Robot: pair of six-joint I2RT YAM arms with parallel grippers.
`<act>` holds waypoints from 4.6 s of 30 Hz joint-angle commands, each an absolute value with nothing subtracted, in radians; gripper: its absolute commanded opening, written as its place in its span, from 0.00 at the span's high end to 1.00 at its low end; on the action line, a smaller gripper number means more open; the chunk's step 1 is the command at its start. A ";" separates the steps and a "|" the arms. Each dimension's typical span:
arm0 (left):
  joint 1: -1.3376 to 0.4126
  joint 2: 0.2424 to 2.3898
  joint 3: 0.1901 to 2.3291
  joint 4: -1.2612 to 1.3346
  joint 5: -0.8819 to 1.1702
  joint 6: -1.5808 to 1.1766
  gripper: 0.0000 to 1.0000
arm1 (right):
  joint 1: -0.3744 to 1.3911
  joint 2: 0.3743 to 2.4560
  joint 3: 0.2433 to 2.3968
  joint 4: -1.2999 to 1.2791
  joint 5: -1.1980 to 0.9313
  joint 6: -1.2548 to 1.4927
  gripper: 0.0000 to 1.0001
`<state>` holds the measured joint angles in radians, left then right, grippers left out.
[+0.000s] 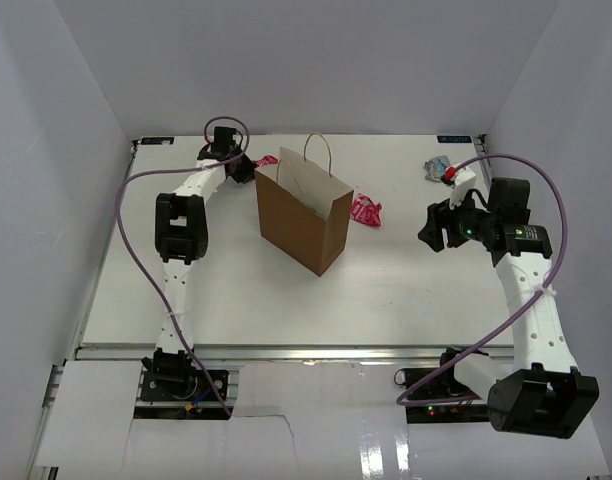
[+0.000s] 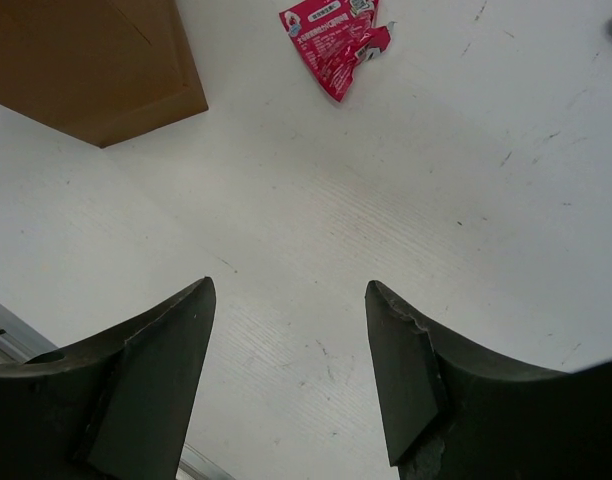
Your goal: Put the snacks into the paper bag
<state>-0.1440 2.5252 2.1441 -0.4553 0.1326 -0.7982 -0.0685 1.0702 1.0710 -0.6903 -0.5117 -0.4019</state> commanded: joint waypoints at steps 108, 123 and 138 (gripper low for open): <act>0.118 1.447 0.749 0.118 0.468 -0.472 1.00 | -0.057 1.009 1.111 -0.865 -1.084 -0.808 0.05; 0.118 1.029 0.862 0.017 0.451 -0.635 1.00 | 0.150 1.008 1.077 -0.680 -0.951 -0.724 0.06; -0.078 1.267 1.281 0.034 0.416 -0.597 1.00 | 0.130 0.948 1.048 -0.657 -0.910 -0.669 0.05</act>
